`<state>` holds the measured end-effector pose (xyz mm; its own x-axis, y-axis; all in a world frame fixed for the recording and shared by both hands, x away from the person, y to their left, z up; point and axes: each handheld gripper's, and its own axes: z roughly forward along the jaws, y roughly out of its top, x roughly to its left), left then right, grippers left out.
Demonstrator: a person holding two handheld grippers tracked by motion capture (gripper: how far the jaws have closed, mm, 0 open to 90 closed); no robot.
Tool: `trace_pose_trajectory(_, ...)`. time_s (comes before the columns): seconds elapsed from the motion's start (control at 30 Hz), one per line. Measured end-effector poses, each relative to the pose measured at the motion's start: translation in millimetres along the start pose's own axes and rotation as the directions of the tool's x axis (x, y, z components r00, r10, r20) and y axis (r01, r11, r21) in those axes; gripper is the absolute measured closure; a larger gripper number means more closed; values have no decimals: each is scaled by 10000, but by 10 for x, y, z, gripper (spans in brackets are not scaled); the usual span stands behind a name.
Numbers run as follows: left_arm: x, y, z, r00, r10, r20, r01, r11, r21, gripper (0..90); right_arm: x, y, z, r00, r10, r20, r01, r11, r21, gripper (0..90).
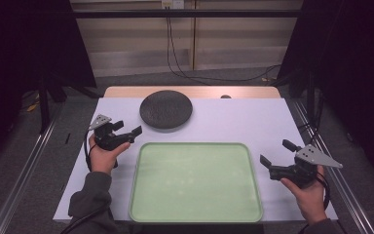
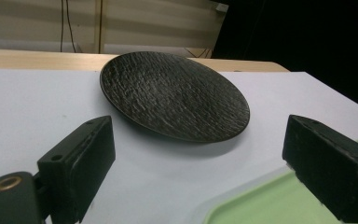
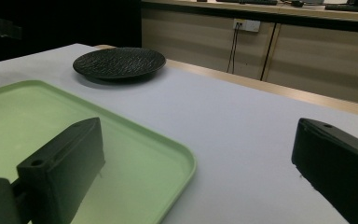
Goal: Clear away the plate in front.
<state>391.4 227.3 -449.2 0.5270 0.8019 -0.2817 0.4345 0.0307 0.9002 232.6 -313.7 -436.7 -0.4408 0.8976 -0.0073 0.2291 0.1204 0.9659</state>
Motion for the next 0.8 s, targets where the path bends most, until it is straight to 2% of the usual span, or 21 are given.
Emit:
trace_pose_trajectory(0.3, 82, 105, 236, 9999, -82, -109, 85, 9996, 269, 106, -1, -2, 3, 10000, -39, 2, 39, 10000, -12, 19)
trace_pose_trajectory(0.47, 141, 147, 342, 9988, -312, -369, 321, 9992, 223, 113, 2, -2, 6, 9999, 62, -83, -61, 10000, 6, 20)
trace_pose_trajectory(0.57, 165, 162, 384, 9988, -287, -405, 300, 9990, 322, 119, 4, -1, 3, 10000, 41, -24, -41, 10000, -16, 19)
trace_pose_trajectory(0.7, 235, 164, 497, 9965, -575, -611, 606, 9969, 504, 128, -2, 1, -1, 10000, 70, -43, -70, 10000, -60, 19)
trace_pose_trajectory(0.77, 251, 165, 545, 9942, -861, -646, 888, 9952, 406, 131, -2, 1, 0, 10000, 68, -62, -68, 10000, -67, 19)
trace_pose_trajectory(0.8, 263, 170, 561, 9943, -830, -667, 869, 9945, 578, 133, 1, 1, -1, 9999, 91, -73, -92, 9999, -42, 20)
